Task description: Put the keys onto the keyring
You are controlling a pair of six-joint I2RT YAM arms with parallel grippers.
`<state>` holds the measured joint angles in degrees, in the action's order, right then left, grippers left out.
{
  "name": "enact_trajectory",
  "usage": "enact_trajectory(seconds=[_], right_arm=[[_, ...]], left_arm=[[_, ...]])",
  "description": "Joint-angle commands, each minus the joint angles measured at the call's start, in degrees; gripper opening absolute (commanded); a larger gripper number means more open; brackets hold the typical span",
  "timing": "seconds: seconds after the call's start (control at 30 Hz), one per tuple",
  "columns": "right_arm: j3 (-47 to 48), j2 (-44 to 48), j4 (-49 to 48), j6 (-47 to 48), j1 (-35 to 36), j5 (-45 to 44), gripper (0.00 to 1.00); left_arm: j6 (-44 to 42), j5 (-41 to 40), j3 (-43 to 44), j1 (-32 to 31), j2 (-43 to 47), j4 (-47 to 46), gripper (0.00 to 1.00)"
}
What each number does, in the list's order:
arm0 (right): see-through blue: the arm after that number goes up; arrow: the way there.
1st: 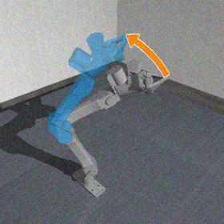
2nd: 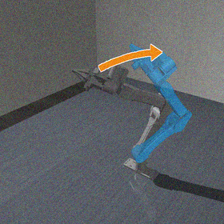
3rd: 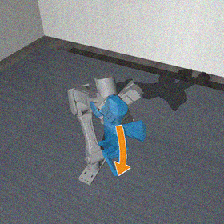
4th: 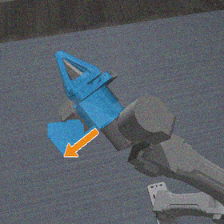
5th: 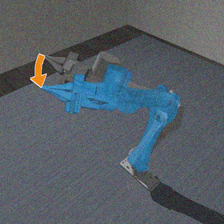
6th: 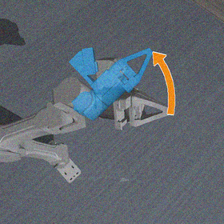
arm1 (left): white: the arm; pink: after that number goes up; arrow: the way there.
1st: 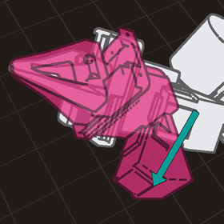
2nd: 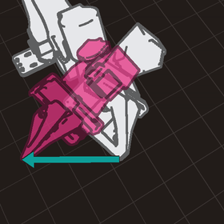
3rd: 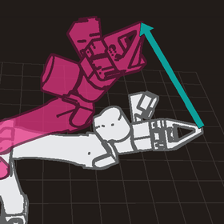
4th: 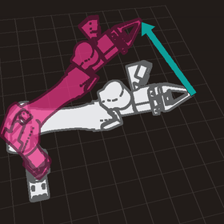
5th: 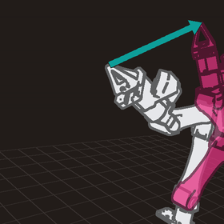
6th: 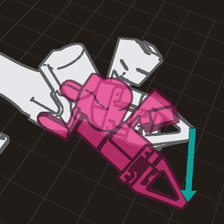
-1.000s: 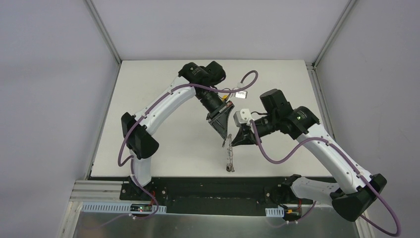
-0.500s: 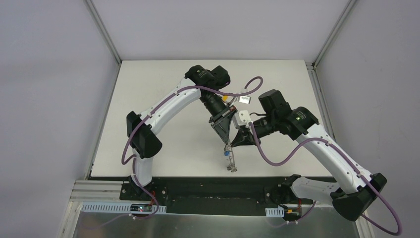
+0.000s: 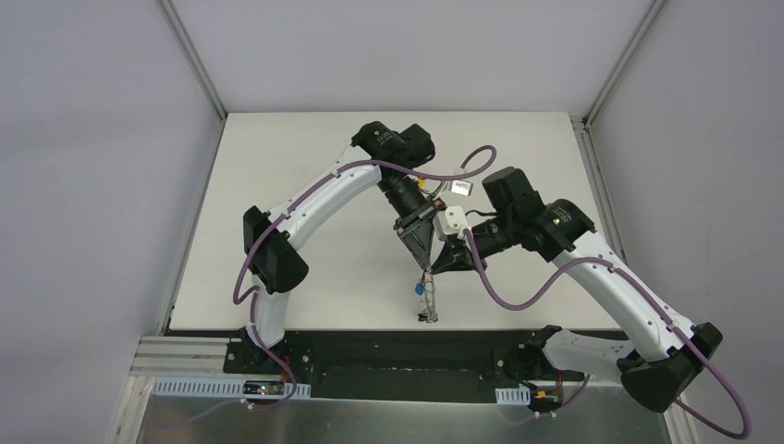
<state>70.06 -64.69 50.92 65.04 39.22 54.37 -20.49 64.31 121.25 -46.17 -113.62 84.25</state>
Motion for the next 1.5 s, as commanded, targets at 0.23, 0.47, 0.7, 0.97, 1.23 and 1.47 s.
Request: enact_trajectory(seconds=[0.23,0.47,0.7,0.97,1.23,1.47], right_arm=[[0.8,1.6,-0.1,1.5,0.5,1.2,0.00],[1.3,1.5,0.1,1.5,0.5,1.7,0.00],[0.9,1.6,0.2,1.6,0.5,2.1,0.00],[1.3,1.5,0.3,1.5,0.5,2.3,0.00],[1.4,1.5,-2.0,-1.1,0.5,0.7,0.00],[1.6,1.9,-5.7,-6.9,0.4,-1.6,0.00]], left_arm=[[-4.1,0.1,4.1,-0.1,-0.5,4.3,0.00],[-4.2,-0.4,4.1,-0.1,-1.2,4.6,0.00],[-4.1,-1.1,4.2,0.0,-1.6,4.4,0.00],[-4.3,-1.1,4.8,-0.1,-2.4,4.9,0.00],[-5.4,-1.0,4.6,-0.1,-2.5,6.3,0.00],[-7.2,-0.9,3.8,0.0,-2.0,7.2,0.00]])
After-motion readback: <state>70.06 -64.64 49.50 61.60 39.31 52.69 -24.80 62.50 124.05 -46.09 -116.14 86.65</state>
